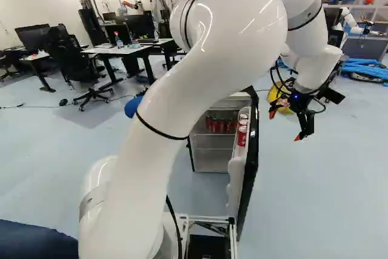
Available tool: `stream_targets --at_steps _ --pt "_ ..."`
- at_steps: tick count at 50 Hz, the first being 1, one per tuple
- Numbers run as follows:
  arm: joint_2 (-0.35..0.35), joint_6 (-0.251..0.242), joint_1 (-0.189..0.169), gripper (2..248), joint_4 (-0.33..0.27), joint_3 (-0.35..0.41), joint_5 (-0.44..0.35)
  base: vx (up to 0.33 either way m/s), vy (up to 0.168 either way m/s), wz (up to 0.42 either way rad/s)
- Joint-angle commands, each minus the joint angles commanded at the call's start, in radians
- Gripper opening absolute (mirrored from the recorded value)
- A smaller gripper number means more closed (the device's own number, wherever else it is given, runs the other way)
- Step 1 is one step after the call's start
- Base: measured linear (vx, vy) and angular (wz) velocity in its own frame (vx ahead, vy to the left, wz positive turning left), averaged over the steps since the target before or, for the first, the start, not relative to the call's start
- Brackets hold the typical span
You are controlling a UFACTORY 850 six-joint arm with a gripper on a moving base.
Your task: Grab a drink from the fridge
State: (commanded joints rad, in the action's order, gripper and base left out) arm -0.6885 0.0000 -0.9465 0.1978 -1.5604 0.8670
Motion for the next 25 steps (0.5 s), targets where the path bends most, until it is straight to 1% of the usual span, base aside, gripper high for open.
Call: stream_targets --at_steps 13,25 --pt "0.031 0.000 -0.003 247 -0.002 0.050 0.000 0.000 0.000 0.000" --pt "0.066 0.000 -0.005 247 -0.018 0.105 0.000 0.000 0.000 0.000"
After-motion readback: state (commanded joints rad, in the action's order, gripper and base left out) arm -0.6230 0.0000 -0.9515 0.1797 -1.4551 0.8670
